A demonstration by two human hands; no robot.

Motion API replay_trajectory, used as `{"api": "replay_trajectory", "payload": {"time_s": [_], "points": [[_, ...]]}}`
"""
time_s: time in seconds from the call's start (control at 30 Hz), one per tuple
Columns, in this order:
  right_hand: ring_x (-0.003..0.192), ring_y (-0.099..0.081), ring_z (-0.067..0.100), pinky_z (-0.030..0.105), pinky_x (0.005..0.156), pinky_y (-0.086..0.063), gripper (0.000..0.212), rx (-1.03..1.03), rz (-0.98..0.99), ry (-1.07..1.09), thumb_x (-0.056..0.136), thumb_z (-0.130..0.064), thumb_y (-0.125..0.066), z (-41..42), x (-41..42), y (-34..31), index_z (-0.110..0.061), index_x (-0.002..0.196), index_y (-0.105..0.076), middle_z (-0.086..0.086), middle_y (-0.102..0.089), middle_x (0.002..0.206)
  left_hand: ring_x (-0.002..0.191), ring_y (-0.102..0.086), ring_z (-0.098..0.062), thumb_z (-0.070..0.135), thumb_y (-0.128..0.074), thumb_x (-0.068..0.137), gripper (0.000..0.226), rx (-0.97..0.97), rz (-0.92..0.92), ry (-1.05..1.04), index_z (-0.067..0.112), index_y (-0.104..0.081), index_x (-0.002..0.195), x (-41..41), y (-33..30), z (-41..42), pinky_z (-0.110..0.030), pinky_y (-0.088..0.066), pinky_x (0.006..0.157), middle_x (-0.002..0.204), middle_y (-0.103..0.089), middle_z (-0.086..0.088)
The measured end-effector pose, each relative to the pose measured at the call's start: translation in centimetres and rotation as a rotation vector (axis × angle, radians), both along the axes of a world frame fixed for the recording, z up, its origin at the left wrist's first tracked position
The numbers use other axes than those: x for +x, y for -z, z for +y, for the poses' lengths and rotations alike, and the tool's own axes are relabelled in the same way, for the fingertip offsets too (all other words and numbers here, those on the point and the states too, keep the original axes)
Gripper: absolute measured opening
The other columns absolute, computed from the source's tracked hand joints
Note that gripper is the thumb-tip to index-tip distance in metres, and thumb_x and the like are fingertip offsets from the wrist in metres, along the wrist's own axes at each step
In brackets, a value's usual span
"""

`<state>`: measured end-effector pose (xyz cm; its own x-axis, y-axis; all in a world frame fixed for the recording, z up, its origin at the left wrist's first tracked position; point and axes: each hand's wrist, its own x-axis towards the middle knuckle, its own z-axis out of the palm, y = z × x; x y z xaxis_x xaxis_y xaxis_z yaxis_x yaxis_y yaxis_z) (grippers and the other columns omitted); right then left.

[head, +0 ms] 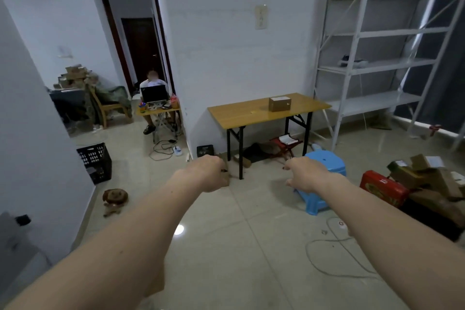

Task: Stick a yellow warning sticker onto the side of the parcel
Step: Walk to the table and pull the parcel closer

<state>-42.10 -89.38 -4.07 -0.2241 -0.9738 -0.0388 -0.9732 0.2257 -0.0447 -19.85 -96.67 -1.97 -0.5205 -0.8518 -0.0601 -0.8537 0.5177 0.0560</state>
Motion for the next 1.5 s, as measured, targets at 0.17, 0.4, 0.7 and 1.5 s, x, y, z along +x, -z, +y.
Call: {"api": "replay_trajectory", "payload": {"time_s": [0.17,0.4,0.7,1.5], "points": [[0.114,-0.053,0.032,0.041,0.093,-0.046,0.036,0.01,0.014,0.005,0.087,-0.027,-0.058,-11.3,-3.7,-0.2,-0.011,0.119,-0.056,0.012,-0.059,0.123,0.105,-0.056,-0.025,0.032,-0.054,0.088,0.037,-0.04,0.009,0.044,0.012,-0.055,0.12,-4.8,-0.7,-10.6,-0.035,-0.049,0.08,0.117,-0.059,-0.008],[0.117,-0.048,0.03,0.042,0.094,-0.043,0.039,0.006,0.084,-0.034,0.087,-0.033,-0.058,-26.6,-7.1,1.9,-0.012,0.119,-0.055,0.009,-0.055,0.124,0.108,-0.056,-0.025,0.034,-0.056,0.088,0.04,0.024,-0.016,0.046,0.015,-0.053,0.123,-9.2,1.3,-27.2,-0.034,-0.048,0.081,0.123,-0.057,-0.006],[0.105,-0.056,0.029,0.038,0.084,-0.048,0.035,0.02,0.086,0.041,0.086,-0.035,-0.058,-47.6,-13.6,0.7,-0.013,0.114,-0.054,0.008,-0.06,0.113,0.115,-0.053,-0.026,0.035,-0.056,0.089,0.049,0.069,0.045,0.067,0.017,-0.044,0.133,-14.1,1.0,-51.1,-0.036,-0.048,0.089,0.13,-0.054,-0.007],[0.109,-0.053,0.028,0.039,0.088,-0.045,0.037,0.059,-0.015,0.029,0.089,-0.032,-0.054,-84.2,-46.5,4.6,-0.013,0.12,-0.049,0.007,-0.056,0.117,0.13,-0.041,-0.024,0.046,-0.05,0.09,0.051,0.09,-0.045,0.129,0.024,-0.042,0.136,-48.1,5.3,-88.4,-0.036,-0.041,0.1,0.145,-0.041,-0.001]]}}
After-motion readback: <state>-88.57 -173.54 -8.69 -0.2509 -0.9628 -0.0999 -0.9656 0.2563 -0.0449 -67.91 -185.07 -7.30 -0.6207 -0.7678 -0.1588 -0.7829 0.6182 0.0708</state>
